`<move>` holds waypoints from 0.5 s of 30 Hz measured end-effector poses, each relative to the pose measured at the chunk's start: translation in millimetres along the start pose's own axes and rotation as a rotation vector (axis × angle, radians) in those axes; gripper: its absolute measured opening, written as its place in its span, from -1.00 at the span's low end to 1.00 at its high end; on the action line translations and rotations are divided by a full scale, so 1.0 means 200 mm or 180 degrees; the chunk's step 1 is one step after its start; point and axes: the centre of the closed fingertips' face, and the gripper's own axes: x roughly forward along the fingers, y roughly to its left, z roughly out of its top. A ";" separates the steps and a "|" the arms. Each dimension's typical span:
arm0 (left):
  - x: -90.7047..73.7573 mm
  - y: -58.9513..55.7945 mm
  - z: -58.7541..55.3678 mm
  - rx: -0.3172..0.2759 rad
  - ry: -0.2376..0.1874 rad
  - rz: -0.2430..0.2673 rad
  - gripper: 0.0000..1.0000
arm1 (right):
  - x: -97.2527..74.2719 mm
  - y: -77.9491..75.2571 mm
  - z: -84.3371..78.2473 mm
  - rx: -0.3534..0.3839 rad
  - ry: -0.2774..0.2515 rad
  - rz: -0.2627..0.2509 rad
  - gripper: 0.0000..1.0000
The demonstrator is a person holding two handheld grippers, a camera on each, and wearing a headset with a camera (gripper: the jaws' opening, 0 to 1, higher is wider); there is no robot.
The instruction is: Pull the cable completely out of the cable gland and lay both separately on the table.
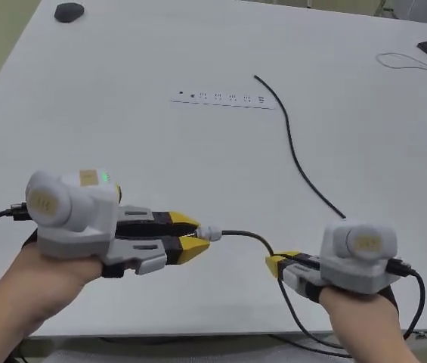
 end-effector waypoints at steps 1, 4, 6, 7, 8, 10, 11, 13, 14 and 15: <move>0.00 0.00 0.00 0.0002 0.0002 0.0001 -0.71 | 0.00 0.00 0.00 -0.0009 -0.0005 0.0005 -0.99; -0.01 0.00 0.00 0.0013 0.0000 0.0009 -0.71 | -0.01 0.01 0.00 0.0026 0.0003 0.0050 -0.98; -0.01 0.01 0.00 0.0016 0.0010 0.0020 -0.71 | -0.02 0.01 0.00 -0.0093 0.0001 0.0047 -0.98; -0.01 0.01 -0.01 0.0016 0.0018 0.0022 -0.71 | -0.02 0.01 0.00 -0.0094 0.0000 0.0045 -0.98; -0.01 0.01 -0.01 0.0017 0.0018 0.0023 -0.71 | -0.02 0.01 0.00 -0.0107 -0.0004 0.0045 -0.97; -0.01 0.01 0.00 0.0021 0.0008 0.0024 -0.71 | -0.03 0.02 0.00 -0.0162 0.0003 0.0056 -0.97; -0.01 0.01 0.00 0.0022 0.0004 0.0028 -0.71 | -0.04 0.02 0.01 -0.0234 -0.0006 0.0046 -0.97; -0.01 0.01 0.01 0.0033 -0.0007 0.0036 -0.71 | -0.04 0.02 0.00 -0.0305 0.0008 0.0048 -0.96; -0.01 0.01 0.01 0.0034 -0.0003 0.0036 -0.71 | -0.04 0.02 0.01 -0.0326 0.0009 0.0048 -0.96; -0.01 0.01 0.01 0.0034 -0.0003 0.0036 -0.71 | -0.05 0.03 0.01 -0.0385 0.0013 0.0052 -0.96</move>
